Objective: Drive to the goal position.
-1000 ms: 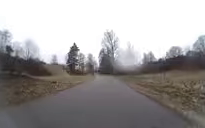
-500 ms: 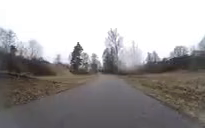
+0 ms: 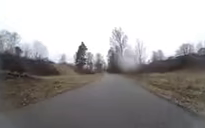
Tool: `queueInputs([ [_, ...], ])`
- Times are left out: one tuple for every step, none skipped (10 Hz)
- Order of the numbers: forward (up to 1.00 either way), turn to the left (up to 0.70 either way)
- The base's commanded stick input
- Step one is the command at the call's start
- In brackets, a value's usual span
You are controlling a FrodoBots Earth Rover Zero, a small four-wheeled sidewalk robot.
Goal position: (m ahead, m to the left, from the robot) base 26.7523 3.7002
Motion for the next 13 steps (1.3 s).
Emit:
queueInputs([
  [0.7, 0.0],
  [0.7, 0.0],
  [0.7, 0.0],
  [0.7, 0.0],
  [0.7, 0.0],
  [0.7, 0.0],
  [0.7, 0.0],
  [0.7, 0.0],
  [0.7, 0.0],
  [0.7, 0.0],
  [0.7, 0.0],
  [0.7, 0.0],
  [0.7, 0.0],
])
